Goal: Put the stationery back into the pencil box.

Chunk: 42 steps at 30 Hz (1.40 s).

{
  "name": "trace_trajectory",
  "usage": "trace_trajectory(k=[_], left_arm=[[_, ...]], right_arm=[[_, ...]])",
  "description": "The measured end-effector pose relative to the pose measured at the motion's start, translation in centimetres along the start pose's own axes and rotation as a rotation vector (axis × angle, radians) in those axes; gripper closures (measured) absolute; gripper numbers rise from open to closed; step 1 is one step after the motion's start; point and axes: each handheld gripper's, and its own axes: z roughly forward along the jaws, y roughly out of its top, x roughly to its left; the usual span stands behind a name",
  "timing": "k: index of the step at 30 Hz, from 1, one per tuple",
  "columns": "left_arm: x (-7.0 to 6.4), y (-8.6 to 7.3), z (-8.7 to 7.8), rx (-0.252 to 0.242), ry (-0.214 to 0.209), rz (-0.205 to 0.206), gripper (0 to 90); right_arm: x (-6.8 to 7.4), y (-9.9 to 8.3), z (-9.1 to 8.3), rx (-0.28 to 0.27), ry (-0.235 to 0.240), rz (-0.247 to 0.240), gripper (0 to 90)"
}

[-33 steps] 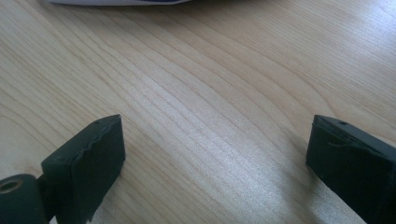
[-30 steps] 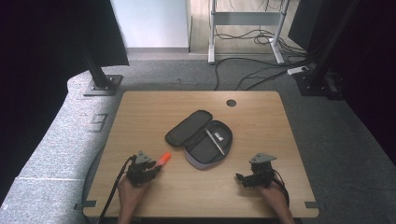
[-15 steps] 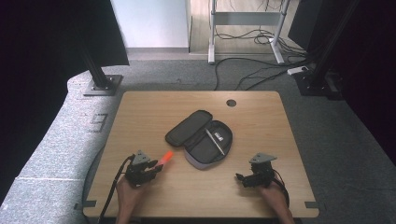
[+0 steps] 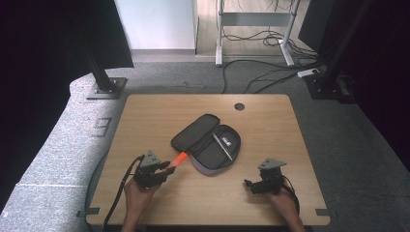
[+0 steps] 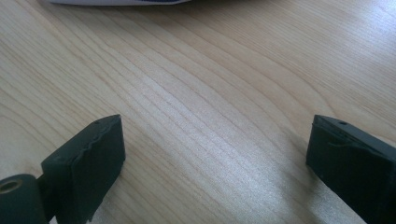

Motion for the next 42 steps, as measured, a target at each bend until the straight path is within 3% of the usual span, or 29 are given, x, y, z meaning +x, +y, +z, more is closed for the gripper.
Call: trace_trajectory(k=[25,42], left_arm=[[-0.8,4.7,4.3,0.004,-0.055,0.062,66.4],[-1.5,7.1,7.5,0.012,-0.07,0.098,66.4]], right_arm=[[0.0,0.0,0.0,0.0,0.0,0.0,4.1],[0.0,0.0,0.0,0.0,0.0,0.0,4.1]])
